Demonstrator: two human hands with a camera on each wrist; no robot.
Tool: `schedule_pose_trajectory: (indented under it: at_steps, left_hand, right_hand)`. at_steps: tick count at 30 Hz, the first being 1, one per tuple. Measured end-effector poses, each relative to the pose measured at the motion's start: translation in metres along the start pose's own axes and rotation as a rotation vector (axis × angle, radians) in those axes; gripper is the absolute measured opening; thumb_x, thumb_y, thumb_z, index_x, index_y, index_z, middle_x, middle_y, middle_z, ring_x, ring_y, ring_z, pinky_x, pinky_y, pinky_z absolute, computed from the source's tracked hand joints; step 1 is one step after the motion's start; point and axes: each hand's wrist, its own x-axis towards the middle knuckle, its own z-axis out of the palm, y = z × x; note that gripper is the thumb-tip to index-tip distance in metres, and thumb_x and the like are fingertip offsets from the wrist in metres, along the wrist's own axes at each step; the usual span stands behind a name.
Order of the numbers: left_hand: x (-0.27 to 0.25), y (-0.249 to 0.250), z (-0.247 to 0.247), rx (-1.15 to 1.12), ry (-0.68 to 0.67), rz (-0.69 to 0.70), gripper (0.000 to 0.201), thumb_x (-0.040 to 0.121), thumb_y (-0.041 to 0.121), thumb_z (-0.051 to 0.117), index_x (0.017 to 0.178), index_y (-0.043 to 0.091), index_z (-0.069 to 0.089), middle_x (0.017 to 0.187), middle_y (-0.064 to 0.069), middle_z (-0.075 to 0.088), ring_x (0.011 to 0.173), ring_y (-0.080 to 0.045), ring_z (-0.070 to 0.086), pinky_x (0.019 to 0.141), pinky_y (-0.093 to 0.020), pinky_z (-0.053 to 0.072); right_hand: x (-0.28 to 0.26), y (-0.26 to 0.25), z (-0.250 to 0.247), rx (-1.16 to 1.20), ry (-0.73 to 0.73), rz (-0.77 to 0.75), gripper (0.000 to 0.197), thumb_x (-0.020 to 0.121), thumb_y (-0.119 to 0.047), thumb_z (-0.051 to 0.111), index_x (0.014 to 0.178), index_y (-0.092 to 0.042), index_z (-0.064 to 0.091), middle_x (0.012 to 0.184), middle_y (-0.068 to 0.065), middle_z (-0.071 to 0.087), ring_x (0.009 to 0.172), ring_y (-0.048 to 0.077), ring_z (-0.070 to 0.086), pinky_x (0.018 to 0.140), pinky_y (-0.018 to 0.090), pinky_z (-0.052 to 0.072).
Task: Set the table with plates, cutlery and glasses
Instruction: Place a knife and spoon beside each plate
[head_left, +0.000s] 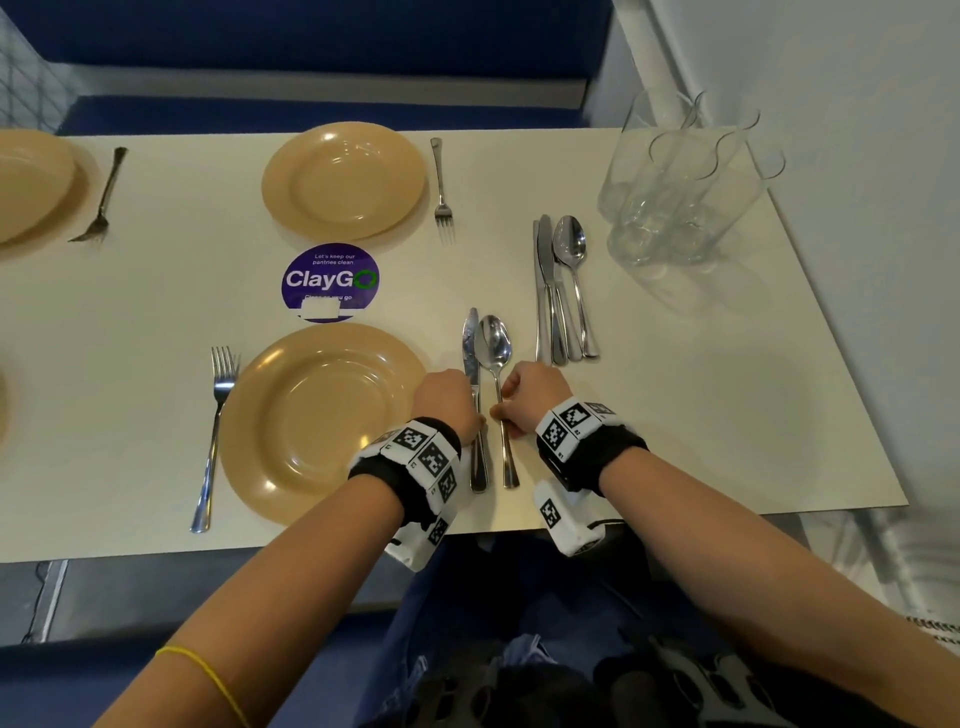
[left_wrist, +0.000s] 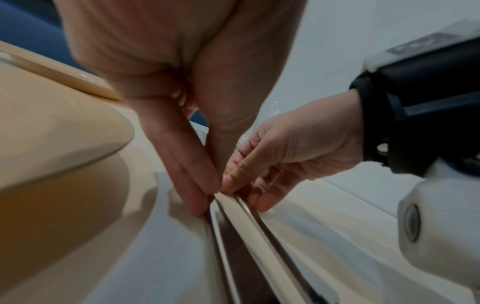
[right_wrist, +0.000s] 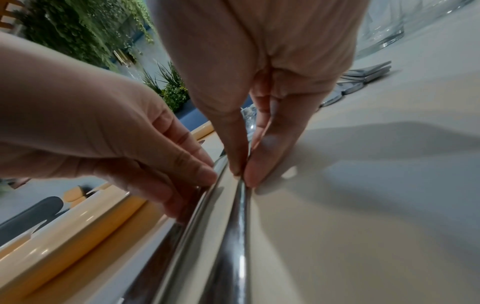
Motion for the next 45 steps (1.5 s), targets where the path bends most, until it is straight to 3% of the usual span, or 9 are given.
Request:
schedule_pose_trajectory:
  at_steps: [4,9,13,18,33,45]
  left_hand:
    - [-0.007,0.001,-0.001,0.022,0.004,0.012,0.014,0.089,0.020,0.061,0.089,0.006,0.062,0.099,-0.012,0.069,0.094,-0.026,0.065,0.073,-0.028,0.049]
    - [-0.016,0.000,-0.004,0.051,0.019,0.028,0.020,0.091,0.015,0.058,0.105,0.001,0.057,0.109,-0.014,0.064,0.101,-0.027,0.061,0.077,-0.028,0.047]
    - [-0.022,-0.002,-0.007,0.047,0.025,0.029,0.024,0.091,0.011,0.057,0.111,-0.001,0.053,0.115,-0.015,0.059,0.106,-0.028,0.058,0.081,-0.029,0.046]
    - [-0.029,-0.002,-0.009,0.040,0.039,0.047,0.023,0.090,0.009,0.054,0.112,-0.001,0.052,0.118,-0.016,0.056,0.109,-0.029,0.055,0.086,-0.031,0.045]
    - [-0.032,-0.002,-0.013,0.079,0.041,0.056,0.023,0.092,0.010,0.052,0.113,-0.001,0.052,0.117,-0.016,0.057,0.108,-0.028,0.057,0.087,-0.030,0.046]
    - [-0.033,-0.003,-0.011,0.101,0.045,0.069,0.021,0.092,0.011,0.054,0.110,0.000,0.053,0.116,-0.015,0.057,0.108,-0.027,0.055,0.083,-0.029,0.045]
  right_hand:
    - [-0.001,0.001,0.008,0.035,0.000,0.009,0.023,0.078,-0.014,0.073,0.086,-0.012,0.052,0.101,0.016,0.068,0.093,0.032,0.067,0.084,0.044,0.056]
    - [-0.001,0.001,0.012,0.042,0.008,0.001,0.033,0.076,-0.012,0.074,0.069,-0.019,0.042,0.099,0.017,0.069,0.091,0.033,0.067,0.083,0.045,0.056]
    - [-0.002,-0.001,0.015,0.036,0.002,-0.010,0.035,0.076,-0.014,0.075,0.068,-0.022,0.042,0.099,0.016,0.069,0.091,0.032,0.067,0.084,0.044,0.056]
    - [-0.002,-0.004,0.017,0.016,-0.011,-0.010,0.025,0.075,-0.014,0.074,0.088,-0.013,0.052,0.099,0.015,0.069,0.090,0.031,0.067,0.083,0.044,0.056]
    - [-0.001,-0.005,0.021,0.000,0.000,-0.031,0.028,0.079,-0.015,0.068,0.103,-0.007,0.057,0.099,0.016,0.068,0.090,0.033,0.067,0.083,0.043,0.056]
    - [0.000,-0.004,0.021,0.053,0.015,-0.035,0.019,0.078,-0.010,0.069,0.088,-0.012,0.052,0.097,0.017,0.069,0.089,0.035,0.067,0.082,0.046,0.056]
